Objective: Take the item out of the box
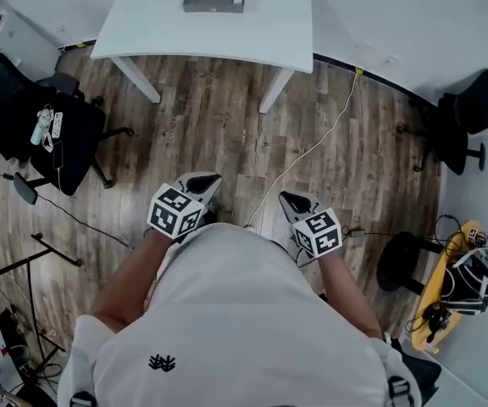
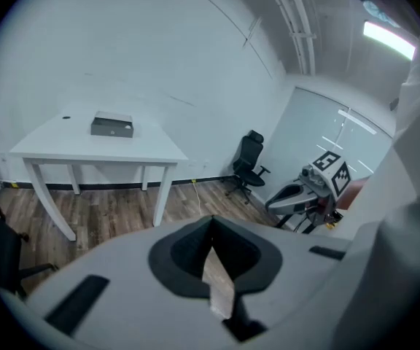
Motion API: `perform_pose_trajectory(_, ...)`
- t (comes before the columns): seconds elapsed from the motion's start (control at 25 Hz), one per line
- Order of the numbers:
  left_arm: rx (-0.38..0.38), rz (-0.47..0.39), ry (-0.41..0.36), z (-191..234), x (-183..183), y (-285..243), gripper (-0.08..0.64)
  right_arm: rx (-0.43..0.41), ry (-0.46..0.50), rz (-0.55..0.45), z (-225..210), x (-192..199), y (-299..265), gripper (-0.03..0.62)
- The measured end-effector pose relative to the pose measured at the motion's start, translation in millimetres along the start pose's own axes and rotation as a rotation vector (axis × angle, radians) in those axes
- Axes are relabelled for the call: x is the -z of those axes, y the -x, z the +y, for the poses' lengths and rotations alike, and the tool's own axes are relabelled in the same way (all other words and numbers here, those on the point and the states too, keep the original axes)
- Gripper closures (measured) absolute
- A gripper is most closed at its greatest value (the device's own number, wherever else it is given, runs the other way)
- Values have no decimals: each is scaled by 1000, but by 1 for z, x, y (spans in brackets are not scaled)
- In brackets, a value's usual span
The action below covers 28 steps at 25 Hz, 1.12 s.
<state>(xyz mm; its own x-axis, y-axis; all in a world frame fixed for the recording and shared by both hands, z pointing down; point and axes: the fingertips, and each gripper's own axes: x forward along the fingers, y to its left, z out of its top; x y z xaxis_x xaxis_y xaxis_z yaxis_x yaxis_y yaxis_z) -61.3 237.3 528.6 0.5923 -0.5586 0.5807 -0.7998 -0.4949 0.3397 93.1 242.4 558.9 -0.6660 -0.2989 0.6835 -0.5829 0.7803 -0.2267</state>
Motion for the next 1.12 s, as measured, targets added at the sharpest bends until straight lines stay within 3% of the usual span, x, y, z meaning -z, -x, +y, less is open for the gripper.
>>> perform_pose_trajectory(0.16,-45,-11,22,58,-10,12,552,25,8,-38,0,-49,-35,569)
perform_pose_trajectory(0.24,-55,-4,20,83,-12,15,550,31,11,-53,1,-71,-51,509)
perform_pose_trajectory(0.36,-60,8,31,116,-21,12,498,29,15,-60,0,-97,-67,511)
perform_pose_trajectory(0.56,-59,0,80,143,-40,-11,494,-1,21,-27,-22,-112,-79,525)
perform_pose_trajectory(0.84,-92,-8,141,187,-99,-58,489,-69,41,-34,-85,-158,-115,541)
perform_pose_trajectory(1.12,-171,-40,140,243,-182,-93,483,-100,41,-77,-150,-201,-129,543)
